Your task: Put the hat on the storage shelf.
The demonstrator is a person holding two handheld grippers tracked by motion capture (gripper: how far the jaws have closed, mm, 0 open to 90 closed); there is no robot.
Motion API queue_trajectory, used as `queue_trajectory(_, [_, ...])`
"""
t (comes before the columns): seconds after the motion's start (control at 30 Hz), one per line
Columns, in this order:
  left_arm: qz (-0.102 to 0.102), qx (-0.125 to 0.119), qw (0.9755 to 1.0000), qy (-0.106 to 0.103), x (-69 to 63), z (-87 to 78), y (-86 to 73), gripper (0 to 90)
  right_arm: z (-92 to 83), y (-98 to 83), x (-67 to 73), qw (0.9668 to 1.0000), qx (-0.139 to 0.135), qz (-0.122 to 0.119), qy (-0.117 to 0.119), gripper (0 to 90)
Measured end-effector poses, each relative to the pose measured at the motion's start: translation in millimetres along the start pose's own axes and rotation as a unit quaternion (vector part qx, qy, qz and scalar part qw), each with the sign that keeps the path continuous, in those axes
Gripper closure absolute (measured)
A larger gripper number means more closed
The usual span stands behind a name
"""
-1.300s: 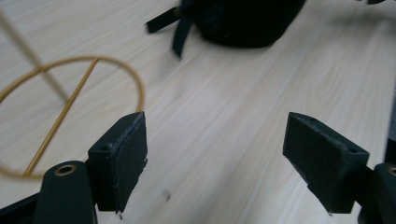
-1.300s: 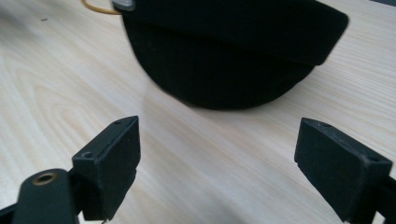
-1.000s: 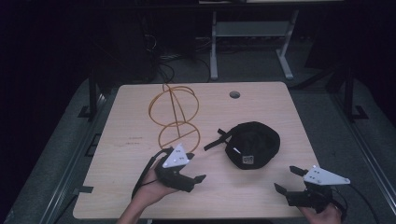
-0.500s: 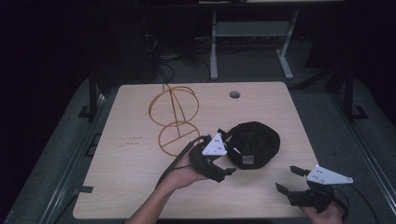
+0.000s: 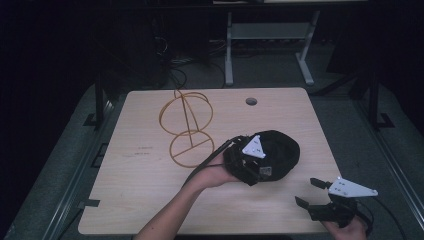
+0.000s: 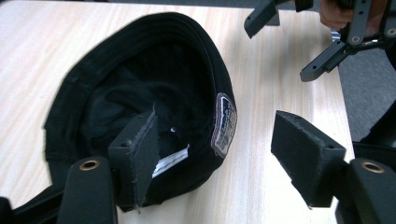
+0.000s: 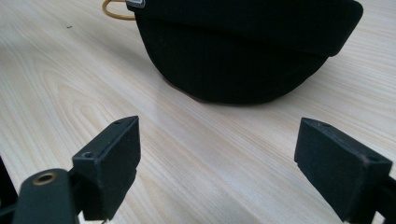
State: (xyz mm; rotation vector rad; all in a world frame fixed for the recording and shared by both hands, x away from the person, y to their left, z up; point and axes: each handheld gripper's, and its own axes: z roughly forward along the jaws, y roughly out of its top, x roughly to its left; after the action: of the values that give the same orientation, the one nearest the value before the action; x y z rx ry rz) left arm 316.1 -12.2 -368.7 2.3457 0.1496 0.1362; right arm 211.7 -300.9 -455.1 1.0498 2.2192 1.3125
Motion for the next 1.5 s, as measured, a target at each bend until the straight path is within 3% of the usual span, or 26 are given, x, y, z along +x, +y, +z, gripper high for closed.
queue_trajectory(0.17, [-0.002, 0.021, 0.9997, -0.009, 4.4, 12.2, -1.3, 33.7, 0.3, -0.8, -0.3, 1.0000, 0.003, -0.002, 0.000, 13.9])
queue_trajectory(0.3, [0.001, 0.031, 0.9995, -0.009, 5.1, 20.0, -0.1, 43.2, 1.3, -2.0, -1.8, 1.0000, 0.004, -0.001, 0.004, 14.0])
queue_trajectory(0.33, [-0.009, 0.040, 0.9990, -0.019, 7.1, 23.1, 0.8, 47.1, 1.6, -1.8, -3.0, 1.0000, 0.001, 0.001, 0.006, 13.9])
queue_trajectory(0.5, [-0.008, 0.042, 0.9986, -0.032, 10.1, 24.6, 1.7, 60.9, 2.2, -3.5, -6.1, 0.9999, -0.004, 0.012, 0.011, 13.9])
queue_trajectory(0.73, [0.013, 0.039, 0.9982, -0.044, 7.9, 24.9, 7.4, 79.0, 3.2, -3.4, -9.1, 0.9993, -0.013, 0.028, 0.022, 14.5])
queue_trajectory(0.83, [0.001, 0.016, 0.9984, -0.055, 8.8, 19.6, 12.6, 79.6, 3.1, -0.9, -10.2, 0.9978, -0.031, 0.051, 0.028, 14.5])
queue_trajectory(0.93, [-0.008, -0.002, 0.9979, -0.064, 11.1, 14.8, 14.8, 79.7, 3.7, 0.1, -8.9, 0.9966, -0.045, 0.058, 0.036, 14.5])
queue_trajectory(1.03, [-0.028, -0.037, 0.9961, -0.075, 14.9, 2.8, 17.5, 79.7, 5.4, 3.3, -5.9, 0.9966, -0.054, 0.048, 0.040, 14.4])
queue_trajectory(1.07, [-0.028, -0.037, 0.9961, -0.075, 14.9, 2.8, 17.5, 79.7, 6.1, 4.6, -4.3, 0.9965, -0.056, 0.048, 0.040, 14.3])
queue_trajectory(1.13, [-0.042, -0.064, 0.9933, -0.087, 17.9, -8.5, 19.8, 79.7, 8.0, 7.1, -2.3, 0.9965, -0.060, 0.042, 0.040, 14.2])
queue_trajectory(1.17, [-0.042, -0.064, 0.9933, -0.087, 17.9, -8.5, 19.8, 79.8, 8.0, 7.1, -2.3, 0.9965, -0.060, 0.042, 0.040, 14.2])
queue_trajectory(1.27, [-0.053, -0.091, 0.9894, -0.100, 20.7, -21.9, 24.0, 79.7, 9.9, 13.1, 0.8, 0.9958, -0.075, 0.033, 0.041, 14.2])
queue_trajectory(1.3, [-0.053, -0.091, 0.9894, -0.100, 20.7, -21.9, 24.0, 79.8, 9.9, 13.1, 0.8, 0.9958, -0.075, 0.033, 0.041, 14.2])
queue_trajectory(1.33, [-0.057, -0.101, 0.9876, -0.105, 21.4, -27.3, 26.5, 79.7, 9.0, 16.7, 2.0, 0.9945, -0.089, 0.035, 0.044, 14.3])
queue_trajectory(1.4, [-0.055, -0.104, 0.9875, -0.105, 22.2, -29.7, 27.9, 79.8, 8.7, 18.6, 2.7, 0.9939, -0.095, 0.034, 0.045, 14.3])
queue_trajectory(1.5, [-0.057, -0.123, 0.9847, -0.109, 23.0, -38.4, 33.8, 79.8, 8.6, 25.4, 6.2, 0.9931, -0.106, 0.020, 0.045, 14.3])
